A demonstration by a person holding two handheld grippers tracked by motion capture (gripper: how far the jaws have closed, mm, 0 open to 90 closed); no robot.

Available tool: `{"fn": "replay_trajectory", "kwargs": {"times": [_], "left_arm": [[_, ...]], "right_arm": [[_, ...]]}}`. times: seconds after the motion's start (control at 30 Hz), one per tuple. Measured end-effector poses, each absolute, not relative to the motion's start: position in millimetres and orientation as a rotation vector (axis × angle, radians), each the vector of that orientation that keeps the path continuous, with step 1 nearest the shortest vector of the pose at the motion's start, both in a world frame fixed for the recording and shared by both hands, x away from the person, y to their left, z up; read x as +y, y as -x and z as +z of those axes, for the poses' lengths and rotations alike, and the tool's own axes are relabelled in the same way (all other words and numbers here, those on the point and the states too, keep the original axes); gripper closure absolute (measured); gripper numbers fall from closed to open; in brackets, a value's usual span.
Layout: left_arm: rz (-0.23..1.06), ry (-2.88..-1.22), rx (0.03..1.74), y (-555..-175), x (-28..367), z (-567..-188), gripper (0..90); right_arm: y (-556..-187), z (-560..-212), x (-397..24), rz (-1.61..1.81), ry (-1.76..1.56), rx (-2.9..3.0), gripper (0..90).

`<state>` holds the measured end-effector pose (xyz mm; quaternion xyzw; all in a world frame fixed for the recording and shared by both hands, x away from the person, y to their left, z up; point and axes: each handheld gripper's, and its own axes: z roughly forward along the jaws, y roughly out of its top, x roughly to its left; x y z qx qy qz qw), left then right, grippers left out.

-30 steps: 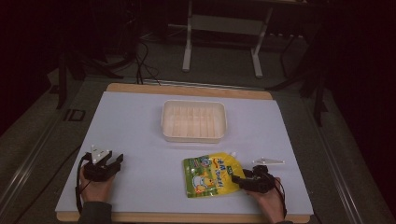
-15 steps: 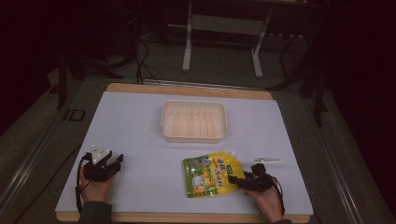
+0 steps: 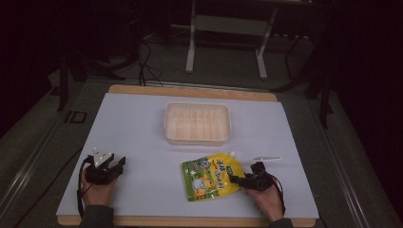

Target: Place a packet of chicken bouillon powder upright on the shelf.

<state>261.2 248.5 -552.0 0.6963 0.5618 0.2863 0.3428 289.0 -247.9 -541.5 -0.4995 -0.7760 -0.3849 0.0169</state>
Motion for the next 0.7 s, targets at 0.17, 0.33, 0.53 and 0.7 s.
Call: {"fn": "replay_trajectory", "kwargs": {"times": [0.17,0.33,0.53,0.7], "left_arm": [[0.745,-1.810,1.460,-261.1,248.4,-552.0,52.8],[0.745,-1.810,1.460,-261.2,248.4,-552.0,52.7],[0.744,-1.810,1.460,-261.2,248.4,-552.0,52.7],[0.744,-1.809,1.461,-261.2,248.5,-552.0,52.7]], "right_arm": [[-292.1,-541.1,-244.7,-1.169,1.560,-2.417,66.9],[-294.6,-539.5,-240.9,-1.132,1.560,-2.429,70.2],[-296.7,-536.6,-234.7,-1.069,1.626,-2.396,73.8],[-297.3,-537.6,-233.7,-1.061,1.618,-2.385,82.4]]}}
